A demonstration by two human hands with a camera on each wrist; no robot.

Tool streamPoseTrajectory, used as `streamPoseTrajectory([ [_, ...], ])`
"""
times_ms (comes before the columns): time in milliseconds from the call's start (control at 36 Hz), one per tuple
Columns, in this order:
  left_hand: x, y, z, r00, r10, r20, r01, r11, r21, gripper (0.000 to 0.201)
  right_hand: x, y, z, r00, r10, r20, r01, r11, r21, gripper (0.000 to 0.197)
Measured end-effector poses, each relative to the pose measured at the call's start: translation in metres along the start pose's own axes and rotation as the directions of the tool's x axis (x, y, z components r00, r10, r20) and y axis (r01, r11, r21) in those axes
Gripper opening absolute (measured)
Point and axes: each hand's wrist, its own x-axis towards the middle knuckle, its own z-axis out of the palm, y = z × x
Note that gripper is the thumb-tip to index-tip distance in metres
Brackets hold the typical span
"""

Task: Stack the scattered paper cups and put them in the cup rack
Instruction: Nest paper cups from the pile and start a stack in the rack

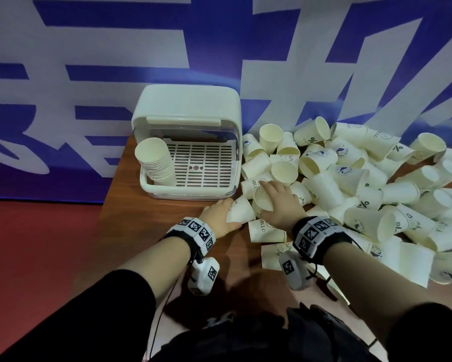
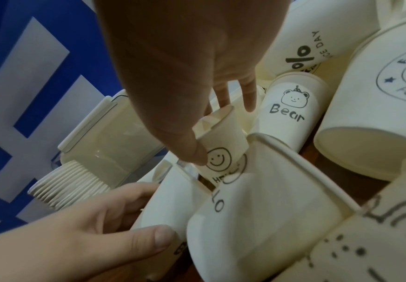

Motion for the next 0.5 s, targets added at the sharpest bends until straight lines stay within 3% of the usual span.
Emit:
streamPoseTrajectory([
  [278,-0.031,-0.018,-0.019,0.999,0.003,-0.05,-0.006,0.998,-0.058,0.079,-0.012,-0.023,-0.014,0.995,0.019,-0.097,-0.021,1.0,-0.021,0.077],
  [500,-0.059,-0.037,-0.037,0.987,0.026,-0.157,-0.071,0.956,-0.283,0.085,-0.021,-0.052,-0.034,0.956,-0.017,-0.292,0.051,0.993,0.11,0.078],
])
